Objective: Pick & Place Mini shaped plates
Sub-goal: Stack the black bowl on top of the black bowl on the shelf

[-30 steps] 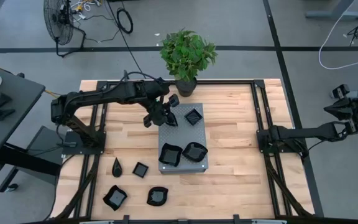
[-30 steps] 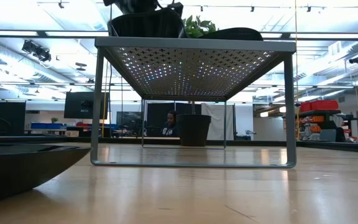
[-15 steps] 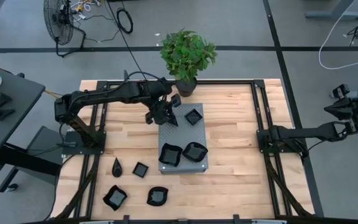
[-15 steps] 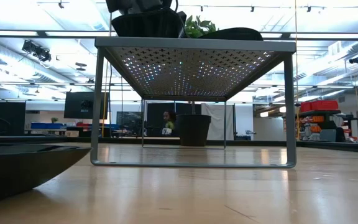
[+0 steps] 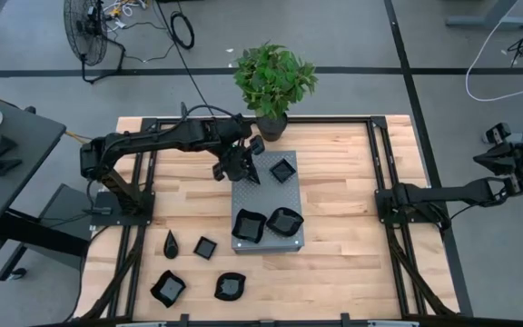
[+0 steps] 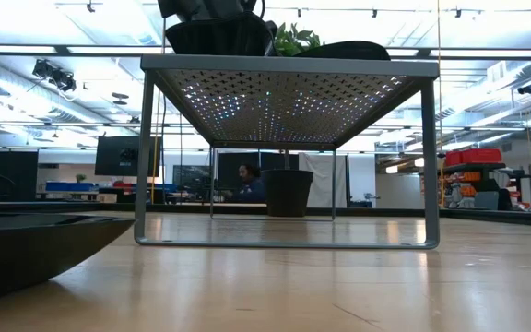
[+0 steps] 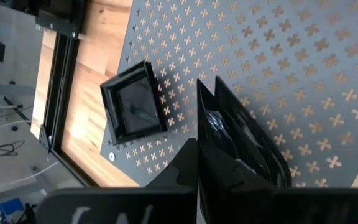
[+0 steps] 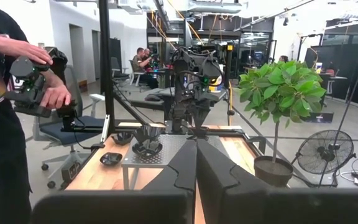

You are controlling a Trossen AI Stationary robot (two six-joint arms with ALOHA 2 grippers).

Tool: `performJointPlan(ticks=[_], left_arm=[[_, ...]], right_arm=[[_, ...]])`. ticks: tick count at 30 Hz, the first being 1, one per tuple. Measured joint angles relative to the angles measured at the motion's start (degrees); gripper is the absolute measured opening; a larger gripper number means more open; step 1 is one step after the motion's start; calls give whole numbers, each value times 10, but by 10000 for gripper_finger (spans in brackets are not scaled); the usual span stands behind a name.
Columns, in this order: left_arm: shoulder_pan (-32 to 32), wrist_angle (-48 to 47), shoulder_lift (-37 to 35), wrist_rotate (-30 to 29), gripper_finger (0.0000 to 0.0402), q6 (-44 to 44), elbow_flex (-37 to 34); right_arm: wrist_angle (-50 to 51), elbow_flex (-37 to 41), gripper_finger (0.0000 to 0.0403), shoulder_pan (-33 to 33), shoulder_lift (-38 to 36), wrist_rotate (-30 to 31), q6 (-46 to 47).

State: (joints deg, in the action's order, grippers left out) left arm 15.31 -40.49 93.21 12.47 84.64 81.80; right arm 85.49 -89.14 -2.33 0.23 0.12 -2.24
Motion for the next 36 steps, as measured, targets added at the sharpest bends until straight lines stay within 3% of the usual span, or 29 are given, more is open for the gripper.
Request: performJointPlan(ticks=[12,26,36], left_arm=[[0,-1,0,-13,6,-15,0],[0,-2,0,4,69,-33,0],[-2,-19,-27,4,74,-147,-1]], right_arm=[[0,0,16,0,0,0,0],[0,0,16,0,0,0,0],[0,0,16,0,0,0,0]])
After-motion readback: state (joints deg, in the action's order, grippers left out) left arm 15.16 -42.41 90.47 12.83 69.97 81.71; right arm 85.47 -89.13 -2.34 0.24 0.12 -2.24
